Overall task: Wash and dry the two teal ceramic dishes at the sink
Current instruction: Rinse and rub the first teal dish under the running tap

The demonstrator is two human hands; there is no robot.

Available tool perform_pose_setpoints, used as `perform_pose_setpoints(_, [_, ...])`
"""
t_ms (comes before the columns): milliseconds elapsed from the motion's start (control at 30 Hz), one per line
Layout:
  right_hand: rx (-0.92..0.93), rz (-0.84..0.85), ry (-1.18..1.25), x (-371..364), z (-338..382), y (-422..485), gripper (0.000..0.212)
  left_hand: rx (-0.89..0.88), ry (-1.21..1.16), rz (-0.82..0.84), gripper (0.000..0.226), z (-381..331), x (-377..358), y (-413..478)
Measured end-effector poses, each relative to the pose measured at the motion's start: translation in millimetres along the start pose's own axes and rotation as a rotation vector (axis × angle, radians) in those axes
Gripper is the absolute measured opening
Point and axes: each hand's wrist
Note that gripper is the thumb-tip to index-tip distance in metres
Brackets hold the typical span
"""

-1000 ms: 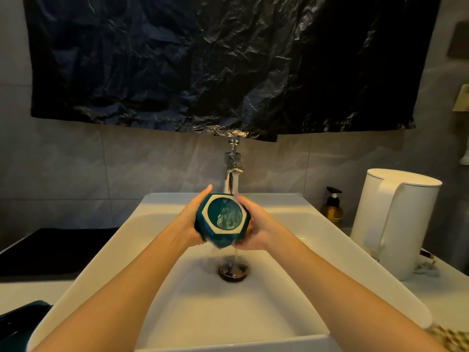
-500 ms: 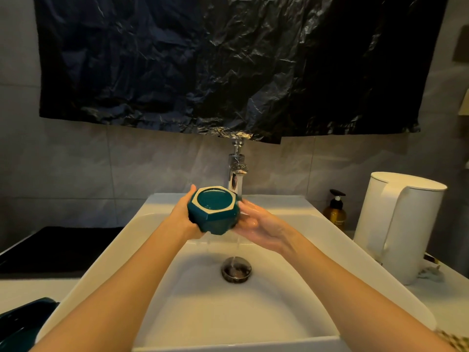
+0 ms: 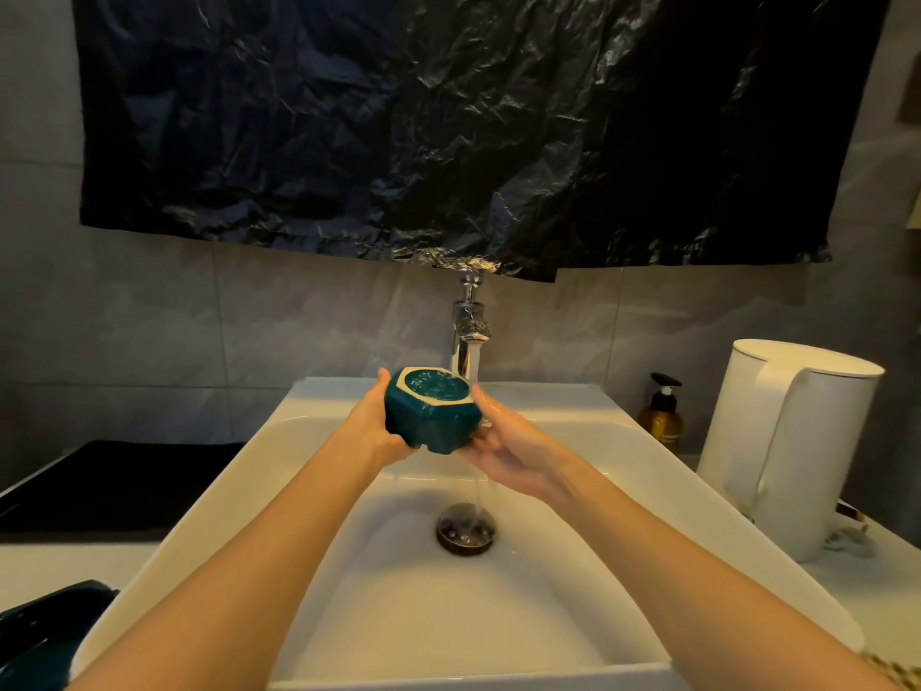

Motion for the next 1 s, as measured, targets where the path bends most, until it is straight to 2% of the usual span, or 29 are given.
perform_pose_setpoints(133, [0.018, 0.09, -0.124, 0, 2, -5, 0.045, -0.001, 0.011, -0.007, 0.047, -2, 3, 2])
perform_pose_setpoints(367, [0.078, -0.04, -0.41, -3, -8, 5, 0.066, -0.005, 0.104, 0.005, 0.045, 4, -3, 1])
perform_pose_setpoints(433, [0.04, -0.04, -0.44, -1, -7, 4, 0.066, -0.005, 0.115, 0.0, 0.045, 4, -3, 2])
perform_pose_setpoints(500, [-0.02, 0.03, -0.364, 3, -3, 1, 0.064, -0.011, 0.102, 0.009, 0.045, 3, -2, 1])
perform_pose_setpoints(600, [-0.048, 0.112, -0.265, 11, 4, -3, 0.051, -0.015, 0.07, 0.0, 0.044, 0, 1, 1])
perform_pose_setpoints(700, [-0.054, 0.103, -0.259, 11, 2, -2, 0.049, -0.018, 0.076, 0.001, 0.046, 1, 1, 2])
perform_pose_setpoints(800, [-0.047, 0.026, -0.381, 3, -5, 0, 0.044, 0.006, 0.106, 0.006, 0.045, 5, -2, 1])
perform_pose_setpoints(833, [-0.037, -0.013, -0.425, 1, -7, 1, 0.048, 0.011, 0.117, 0.006, 0.045, 7, -2, 2])
perform_pose_setpoints(933, [0.007, -0.129, -0.486, 3, -12, 4, 0.092, 0.018, 0.118, 0.038, 0.05, 11, -7, 4])
perform_pose_setpoints(1000, [0.013, -0.177, -0.544, 4, -14, 5, 0.102, -0.007, 0.142, 0.049, 0.055, 11, -11, 8])
Point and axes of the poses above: each hand's wrist, its own y-axis towards the middle knuckle, its own x-axis out of the back of the hand, z = x × y, and after that the axes turned 13 degrees about z, right-handed
